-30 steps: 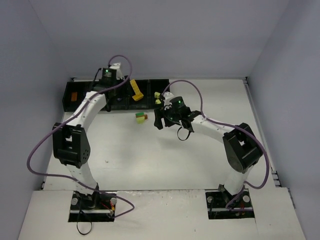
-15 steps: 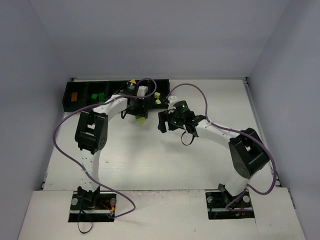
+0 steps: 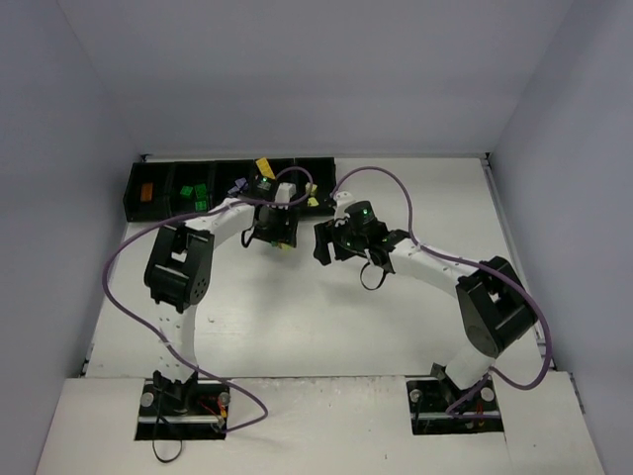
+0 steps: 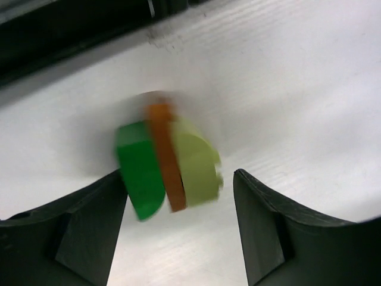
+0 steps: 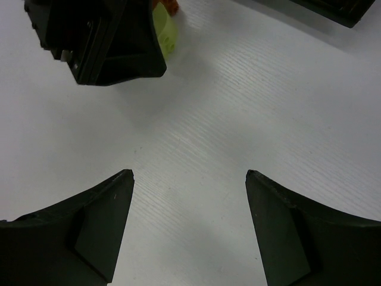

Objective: Sort the legos into containers by color

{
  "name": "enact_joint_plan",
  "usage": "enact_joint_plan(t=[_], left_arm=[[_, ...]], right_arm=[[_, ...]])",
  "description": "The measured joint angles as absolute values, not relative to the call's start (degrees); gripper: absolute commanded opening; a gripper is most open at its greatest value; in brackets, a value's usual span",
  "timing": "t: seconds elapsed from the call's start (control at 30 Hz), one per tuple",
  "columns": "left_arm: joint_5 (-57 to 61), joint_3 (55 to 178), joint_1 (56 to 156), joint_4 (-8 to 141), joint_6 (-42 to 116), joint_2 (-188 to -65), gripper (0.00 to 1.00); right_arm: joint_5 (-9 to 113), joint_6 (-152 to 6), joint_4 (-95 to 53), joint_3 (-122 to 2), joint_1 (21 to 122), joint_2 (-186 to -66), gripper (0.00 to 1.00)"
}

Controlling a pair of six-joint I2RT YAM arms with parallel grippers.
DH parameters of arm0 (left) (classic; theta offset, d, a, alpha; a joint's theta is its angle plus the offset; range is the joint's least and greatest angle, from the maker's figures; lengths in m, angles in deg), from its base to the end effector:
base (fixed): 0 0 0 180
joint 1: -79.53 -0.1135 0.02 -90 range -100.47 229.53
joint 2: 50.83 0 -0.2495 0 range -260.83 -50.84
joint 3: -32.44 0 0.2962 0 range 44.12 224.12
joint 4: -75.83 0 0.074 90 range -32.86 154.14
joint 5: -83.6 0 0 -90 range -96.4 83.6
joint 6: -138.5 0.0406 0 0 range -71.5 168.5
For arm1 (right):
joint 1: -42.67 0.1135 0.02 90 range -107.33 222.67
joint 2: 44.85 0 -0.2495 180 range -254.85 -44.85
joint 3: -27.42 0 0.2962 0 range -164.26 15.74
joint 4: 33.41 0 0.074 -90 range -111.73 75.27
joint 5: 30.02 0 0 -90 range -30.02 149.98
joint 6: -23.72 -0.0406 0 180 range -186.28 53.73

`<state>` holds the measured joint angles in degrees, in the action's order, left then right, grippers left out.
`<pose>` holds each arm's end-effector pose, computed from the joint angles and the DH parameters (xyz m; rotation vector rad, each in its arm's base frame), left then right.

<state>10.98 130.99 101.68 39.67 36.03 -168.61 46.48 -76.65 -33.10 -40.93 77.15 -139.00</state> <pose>0.4400 -0.1922 0.1439 0.3409 2.5663 -0.6171 0.3298 0.2380 0.1835 -0.5861 2.0076 0.7243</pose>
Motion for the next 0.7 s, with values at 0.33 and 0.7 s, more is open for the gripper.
enact_joint_plan(t=[0.33,0.7], left_arm=[[8.93,122.31,102.73,41.60,25.52,-161.81,0.64],[4.89,122.07,102.71,43.15,21.74,-160.79,0.64]], right_arm=[[46.22,-75.05,-33.08,-40.93,77.15,-139.02,0.72],[46.20,-74.77,-33.08,-40.93,77.15,-139.02,0.72]])
